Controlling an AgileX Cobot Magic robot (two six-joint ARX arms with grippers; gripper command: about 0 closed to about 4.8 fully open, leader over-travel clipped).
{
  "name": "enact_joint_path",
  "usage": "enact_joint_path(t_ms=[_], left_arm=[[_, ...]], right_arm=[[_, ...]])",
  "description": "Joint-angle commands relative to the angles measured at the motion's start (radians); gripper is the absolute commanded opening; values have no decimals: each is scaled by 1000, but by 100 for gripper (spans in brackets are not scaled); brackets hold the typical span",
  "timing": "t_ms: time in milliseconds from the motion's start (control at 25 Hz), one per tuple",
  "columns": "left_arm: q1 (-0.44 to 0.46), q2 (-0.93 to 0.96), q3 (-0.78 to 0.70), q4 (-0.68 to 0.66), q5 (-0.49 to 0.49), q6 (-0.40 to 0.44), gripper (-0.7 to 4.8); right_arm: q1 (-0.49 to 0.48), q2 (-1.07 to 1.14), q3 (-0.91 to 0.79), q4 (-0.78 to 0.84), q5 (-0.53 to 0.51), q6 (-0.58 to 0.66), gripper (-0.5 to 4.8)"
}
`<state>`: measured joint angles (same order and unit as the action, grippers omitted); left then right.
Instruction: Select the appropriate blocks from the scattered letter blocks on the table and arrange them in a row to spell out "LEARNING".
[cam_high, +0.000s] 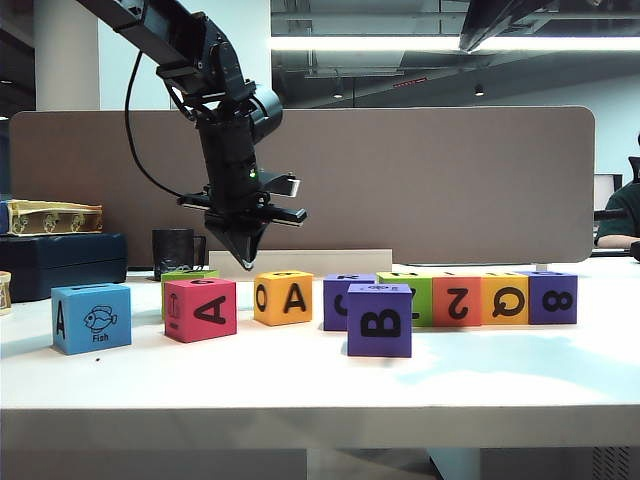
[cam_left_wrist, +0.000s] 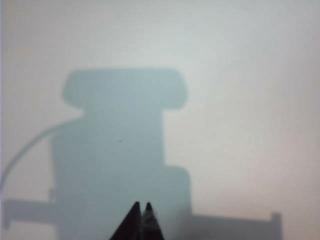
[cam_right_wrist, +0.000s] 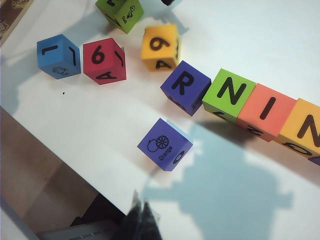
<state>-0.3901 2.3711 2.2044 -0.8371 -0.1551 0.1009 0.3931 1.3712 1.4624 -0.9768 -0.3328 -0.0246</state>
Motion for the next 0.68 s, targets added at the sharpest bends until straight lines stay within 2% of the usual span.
enact_joint_path(t_ms=[40, 160, 280, 561, 681], left_arm=[[2, -12, 3, -17, 23, 4, -6], [1, -31, 4, -77, 93, 5, -6], [-10, -60, 4, -139, 226, 8, -6], [-38, -97, 2, -267, 268, 19, -6], [-38, -93, 2, -274, 268, 19, -6]], right_arm=[[1, -5, 5, 12, 1, -3, -1], [1, -5, 5, 18, 1, -3, -1], [1, -4, 5, 22, 2, -3, -1], [1, -4, 5, 47, 1, -3, -1], [1, -4, 5, 47, 1, -3, -1]])
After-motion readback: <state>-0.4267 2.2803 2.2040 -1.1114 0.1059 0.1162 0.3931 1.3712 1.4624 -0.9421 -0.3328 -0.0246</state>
